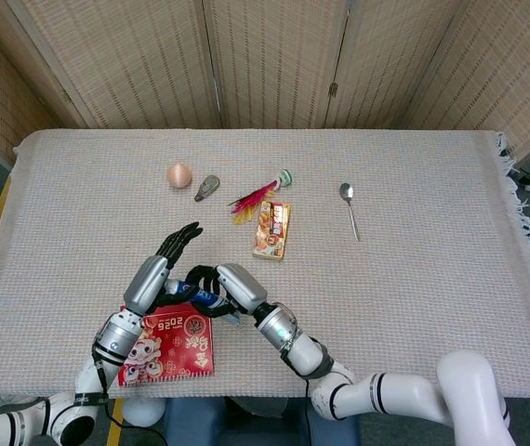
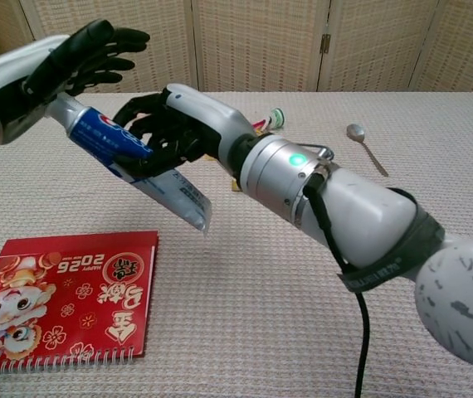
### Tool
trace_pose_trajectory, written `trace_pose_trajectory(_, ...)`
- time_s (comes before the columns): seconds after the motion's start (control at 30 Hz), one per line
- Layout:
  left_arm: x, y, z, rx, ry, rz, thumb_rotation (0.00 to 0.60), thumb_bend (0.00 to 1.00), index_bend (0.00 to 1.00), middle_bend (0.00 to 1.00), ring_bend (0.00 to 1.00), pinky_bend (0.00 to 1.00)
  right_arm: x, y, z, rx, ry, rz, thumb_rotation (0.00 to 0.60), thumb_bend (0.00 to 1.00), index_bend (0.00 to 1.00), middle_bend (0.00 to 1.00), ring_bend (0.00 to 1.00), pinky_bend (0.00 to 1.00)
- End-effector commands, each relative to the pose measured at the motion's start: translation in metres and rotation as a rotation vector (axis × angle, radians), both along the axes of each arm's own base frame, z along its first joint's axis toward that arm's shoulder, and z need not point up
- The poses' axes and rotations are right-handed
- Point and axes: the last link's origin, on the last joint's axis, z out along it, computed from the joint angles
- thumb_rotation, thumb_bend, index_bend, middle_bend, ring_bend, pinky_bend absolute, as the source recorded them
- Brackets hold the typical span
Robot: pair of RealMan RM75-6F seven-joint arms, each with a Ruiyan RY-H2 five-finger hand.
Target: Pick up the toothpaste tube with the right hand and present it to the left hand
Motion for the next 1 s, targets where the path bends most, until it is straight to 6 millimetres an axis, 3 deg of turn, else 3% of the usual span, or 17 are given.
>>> trace_pose_trajectory(0.03, -0.012, 0.000, 0.009, 0.020, 0.054, 0.004, 0.072, 0.14, 0.00, 0.04, 0.00, 0.00, -0.021, -0.011, 0.014, -0.040, 0.162, 0.036, 0.600, 0.90, 0.67, 0.59, 0.66, 0.59)
trace_pose_trajectory(0.17, -0.026, 0.001, 0.017, 0.051, 0.131, 0.006, 0.070, 0.14, 0.00, 0.04, 0.00, 0.00, -0.042, -0.024, 0.025, -0.085, 0.338, 0.054, 0.600, 0.90, 0.67, 0.58, 0.69, 0.59)
trace_pose_trajectory(0.3, -0.038, 0.002, 0.025, 0.089, 0.197, 0.017, 0.069, 0.14, 0.00, 0.04, 0.00, 0.00, -0.059, -0.032, 0.029, -0.114, 0.491, 0.062, 0.600, 0.90, 0.66, 0.55, 0.65, 0.58)
trace_pose_trajectory(0.53, -0.055, 0.005, 0.031, 0.136, 0.271, 0.048, 0.068, 0.14, 0.00, 0.04, 0.00, 0.00, -0.077, -0.039, 0.025, -0.130, 0.691, 0.069, 0.600, 0.90, 0.51, 0.43, 0.56, 0.48)
trace_pose_trajectory(0.63, -0.062, 0.006, 0.031, 0.136, 0.303, 0.059, 0.071, 0.15, 0.00, 0.04, 0.00, 0.00, -0.079, -0.038, 0.021, -0.119, 0.746, 0.075, 0.600, 0.90, 0.42, 0.35, 0.50, 0.43)
trace_pose_trajectory(0.87, -0.074, 0.010, 0.037, 0.155, 0.343, 0.093, 0.070, 0.15, 0.00, 0.04, 0.00, 0.00, -0.079, -0.036, 0.027, -0.105, 0.776, 0.061, 0.600, 0.90, 0.05, 0.10, 0.25, 0.27)
trace_pose_trajectory(1.0, -0.085, 0.016, 0.045, 0.178, 0.383, 0.124, 0.072, 0.14, 0.00, 0.04, 0.00, 0.00, -0.079, -0.037, 0.047, -0.140, 0.751, 0.044, 0.600, 0.90, 0.00, 0.05, 0.20, 0.24)
